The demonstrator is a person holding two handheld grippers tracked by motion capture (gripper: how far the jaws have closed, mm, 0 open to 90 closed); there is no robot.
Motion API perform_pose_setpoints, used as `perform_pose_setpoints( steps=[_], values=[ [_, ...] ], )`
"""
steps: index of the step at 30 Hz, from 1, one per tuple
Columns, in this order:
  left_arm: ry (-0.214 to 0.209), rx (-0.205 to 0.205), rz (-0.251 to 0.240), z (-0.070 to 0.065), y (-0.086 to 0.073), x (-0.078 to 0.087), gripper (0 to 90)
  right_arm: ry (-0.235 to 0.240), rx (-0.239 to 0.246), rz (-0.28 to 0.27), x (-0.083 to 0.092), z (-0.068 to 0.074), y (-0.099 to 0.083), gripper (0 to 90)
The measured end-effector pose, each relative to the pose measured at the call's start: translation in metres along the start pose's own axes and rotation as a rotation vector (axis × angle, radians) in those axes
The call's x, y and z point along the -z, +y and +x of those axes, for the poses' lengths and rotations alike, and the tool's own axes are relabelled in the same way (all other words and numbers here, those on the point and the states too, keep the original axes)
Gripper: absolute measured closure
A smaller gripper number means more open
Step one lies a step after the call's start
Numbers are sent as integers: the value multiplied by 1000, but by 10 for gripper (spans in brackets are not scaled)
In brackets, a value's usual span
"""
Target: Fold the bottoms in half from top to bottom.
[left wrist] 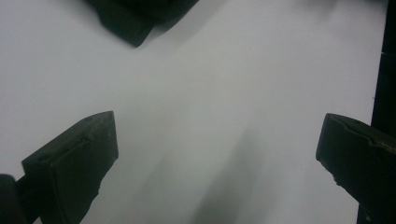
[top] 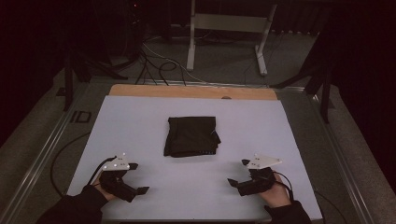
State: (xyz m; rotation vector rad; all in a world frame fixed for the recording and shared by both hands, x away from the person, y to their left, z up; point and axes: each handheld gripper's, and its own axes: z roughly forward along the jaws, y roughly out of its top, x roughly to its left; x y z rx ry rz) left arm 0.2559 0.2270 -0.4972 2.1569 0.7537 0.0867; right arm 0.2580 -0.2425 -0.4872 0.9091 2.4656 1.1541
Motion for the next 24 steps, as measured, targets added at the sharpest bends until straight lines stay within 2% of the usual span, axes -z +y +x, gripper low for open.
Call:
perform_pose_setpoints(
  steps=[6,12,16,18,24],
  values=[
    [40,28,-21,4,-9,11,0,-40,-57,-19,17,-9,-17,101],
    [54,38,-29,5,-15,15,0,-79,-82,-19,31,-15,-28,101],
    [65,35,-42,4,-15,14,0,-104,-78,-23,37,-17,-32,102],
    [66,31,-43,3,-15,14,0,-99,-83,-33,37,-17,-32,102],
    [62,30,-57,2,-13,14,0,-94,-66,-15,32,-15,-30,101]
  ],
)
